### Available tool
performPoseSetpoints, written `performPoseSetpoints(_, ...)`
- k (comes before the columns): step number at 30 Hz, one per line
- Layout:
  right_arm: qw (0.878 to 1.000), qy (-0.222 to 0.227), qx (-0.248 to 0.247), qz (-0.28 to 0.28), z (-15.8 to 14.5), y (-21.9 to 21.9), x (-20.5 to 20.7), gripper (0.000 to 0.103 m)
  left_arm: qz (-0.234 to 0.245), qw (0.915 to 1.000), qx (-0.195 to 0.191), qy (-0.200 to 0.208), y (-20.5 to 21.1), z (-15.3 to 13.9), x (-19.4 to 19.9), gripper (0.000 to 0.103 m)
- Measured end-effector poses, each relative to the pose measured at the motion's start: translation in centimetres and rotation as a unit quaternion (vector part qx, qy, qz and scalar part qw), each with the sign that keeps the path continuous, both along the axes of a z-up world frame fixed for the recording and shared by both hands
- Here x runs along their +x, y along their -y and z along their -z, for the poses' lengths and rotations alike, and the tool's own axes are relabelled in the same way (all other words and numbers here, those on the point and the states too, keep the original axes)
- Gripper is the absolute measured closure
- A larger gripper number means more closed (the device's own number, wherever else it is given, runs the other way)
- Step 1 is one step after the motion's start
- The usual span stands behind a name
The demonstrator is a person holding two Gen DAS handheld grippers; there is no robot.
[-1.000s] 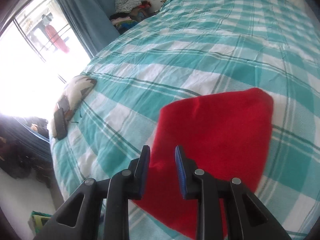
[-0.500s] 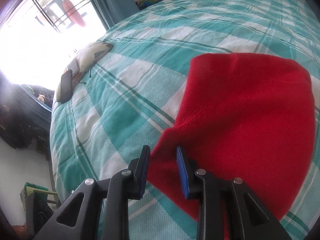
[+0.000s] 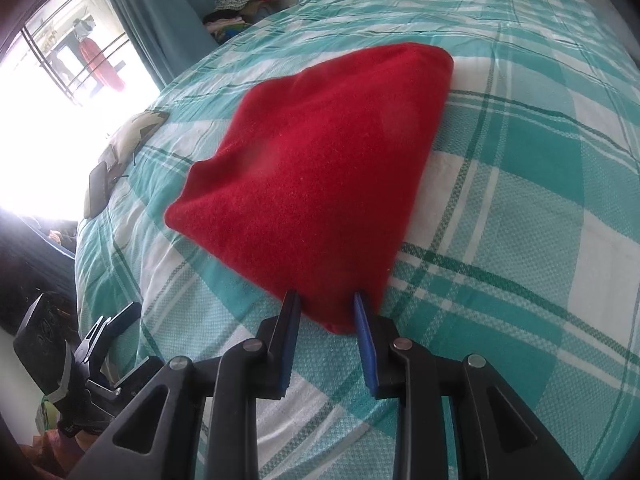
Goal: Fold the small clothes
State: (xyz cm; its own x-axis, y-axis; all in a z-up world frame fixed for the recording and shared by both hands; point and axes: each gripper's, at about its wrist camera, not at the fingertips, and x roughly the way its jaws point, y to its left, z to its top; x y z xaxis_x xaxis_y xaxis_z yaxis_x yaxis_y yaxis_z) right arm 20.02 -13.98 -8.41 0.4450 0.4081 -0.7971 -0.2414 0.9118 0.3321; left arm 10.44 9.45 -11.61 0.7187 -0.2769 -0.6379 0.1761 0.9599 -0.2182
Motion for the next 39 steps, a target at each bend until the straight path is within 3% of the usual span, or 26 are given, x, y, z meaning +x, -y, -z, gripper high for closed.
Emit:
performPoseSetpoints(7, 1.0, 0.006, 0.002, 0.017, 0.7, 1.6, -3.2, 0.072, 0.0, 1.0, 0.007, -0.001, 0.1, 0.1, -0.1, 0.0)
performPoseSetpoints(10, 1.0, 0.011, 0.013, 0.023, 0.6, 2.3, -4.3, 0.058, 0.0, 0.9999, 0.008, -0.007, 0.1, -0.1, -0.1, 0.001)
performPoseSetpoints(11, 0.999, 0.013, 0.014, 0.026, 0.4, 2.5, -4.5, 0.048, 0.0, 0.9998, 0.007, -0.016, 0.1, -0.4, 0.0, 0.001)
performPoseSetpoints(13, 0.999, 0.021, 0.012, 0.035, -0.1, 2.9, -4.8, 0.037, 0.007, 0.9993, -0.018, -0.031, -0.5, -1.8, 0.4, 0.001)
performPoseSetpoints(16, 0.998, 0.039, 0.013, 0.051, -1.1, 4.0, -4.7, 0.033, 0.027, 0.9964, -0.078, -0.023, -1.4, -5.3, 2.5, 0.001)
performPoseSetpoints(19, 0.995, 0.049, 0.026, 0.079, -1.7, 5.1, -2.6, 0.029, 0.036, 0.9939, -0.101, -0.027, -0.9, -8.0, 7.9, 0.001)
performPoseSetpoints(21, 0.992, 0.053, 0.048, 0.105, -2.0, 5.7, -0.4, 0.029, 0.042, 0.994, -0.083, -0.058, 0.2, -7.8, 12.8, 0.001)
performPoseSetpoints(25, 0.983, 0.034, 0.109, 0.146, -1.6, 6.5, 4.7, 0.027, 0.011, 0.9915, -0.002, -0.129, 1.6, -3.9, 19.8, 0.002)
performPoseSetpoints(29, 0.975, 0.008, 0.14, 0.174, -0.2, 6.5, 8.9, 0.027, 0.003, 0.9889, 0.019, -0.147, 1.2, -2.7, 21.8, 0.002)
performPoseSetpoints(33, 0.975, -0.017, 0.157, 0.158, 1.4, 4.8, 12.2, 0.028, 0.03, 0.9862, 0.032, -0.16, 1.9, -2.3, 22.8, 0.002)
performPoseSetpoints(34, 0.978, -0.017, 0.144, 0.151, 1.5, 4.1, 12.9, 0.029, 0.035, 0.9856, 0.029, -0.163, 2.0, -2.1, 22.9, 0.007)
performPoseSetpoints(36, 0.987, -0.001, 0.068, 0.143, 1.2, 2.1, 13.5, 0.054, 0.049, 0.9851, 0.012, -0.164, 2.2, -1.6, 23.0, 0.047)
performPoseSetpoints(37, 0.99, 0.012, 0.023, 0.141, 1.0, 1.2, 13.6, 0.06, 0.062, 0.9835, -0.012, -0.169, 2.3, -1.6, 23.0, 0.079)
performPoseSetpoints(38, 0.99, 0.03, -0.017, 0.136, 0.5, 0.1, 13.4, 0.074, 0.057, 0.9846, -0.009, -0.165, 2.6, -1.8, 22.9, 0.082)
performPoseSetpoints(39, 0.989, 0.053, -0.054, 0.129, -0.1, -1.0, 13.0, 0.079, 0.054, 0.9864, 0.004, -0.155, 2.9, -2.2, 22.6, 0.083)
